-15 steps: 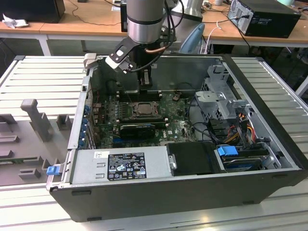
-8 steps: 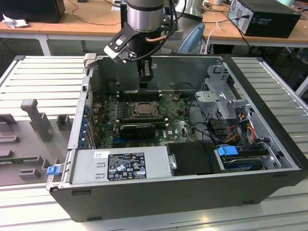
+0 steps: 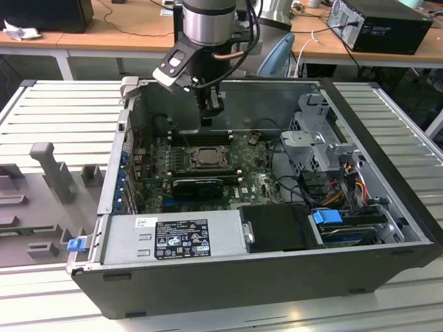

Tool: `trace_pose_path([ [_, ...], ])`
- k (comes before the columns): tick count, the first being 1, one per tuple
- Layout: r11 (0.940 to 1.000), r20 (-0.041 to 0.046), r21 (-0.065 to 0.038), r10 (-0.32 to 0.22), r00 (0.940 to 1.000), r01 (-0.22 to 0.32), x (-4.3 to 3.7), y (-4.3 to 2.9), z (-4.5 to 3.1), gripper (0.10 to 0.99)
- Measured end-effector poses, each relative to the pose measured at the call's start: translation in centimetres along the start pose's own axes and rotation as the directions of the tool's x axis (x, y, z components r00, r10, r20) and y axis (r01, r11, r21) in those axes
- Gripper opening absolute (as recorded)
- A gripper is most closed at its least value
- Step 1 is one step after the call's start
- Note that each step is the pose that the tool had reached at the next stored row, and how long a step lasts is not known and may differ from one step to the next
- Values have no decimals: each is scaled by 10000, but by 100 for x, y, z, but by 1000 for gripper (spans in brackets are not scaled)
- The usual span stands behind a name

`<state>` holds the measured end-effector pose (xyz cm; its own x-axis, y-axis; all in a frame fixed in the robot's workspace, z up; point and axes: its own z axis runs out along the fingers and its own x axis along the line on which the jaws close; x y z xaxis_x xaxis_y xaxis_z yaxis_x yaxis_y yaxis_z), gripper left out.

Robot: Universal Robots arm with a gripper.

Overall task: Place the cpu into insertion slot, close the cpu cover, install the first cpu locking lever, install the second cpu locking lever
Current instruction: 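Install the first cpu locking lever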

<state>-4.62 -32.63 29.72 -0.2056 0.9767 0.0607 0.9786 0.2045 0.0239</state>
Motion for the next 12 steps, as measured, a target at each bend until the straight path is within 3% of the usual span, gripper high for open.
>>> trace_pose_path([
  [5,9937,-24,91,-1114,9938,1115,0,0,2,106],
  [12,9853,-44,124,-1705,9853,1706,0,0,3,106],
])
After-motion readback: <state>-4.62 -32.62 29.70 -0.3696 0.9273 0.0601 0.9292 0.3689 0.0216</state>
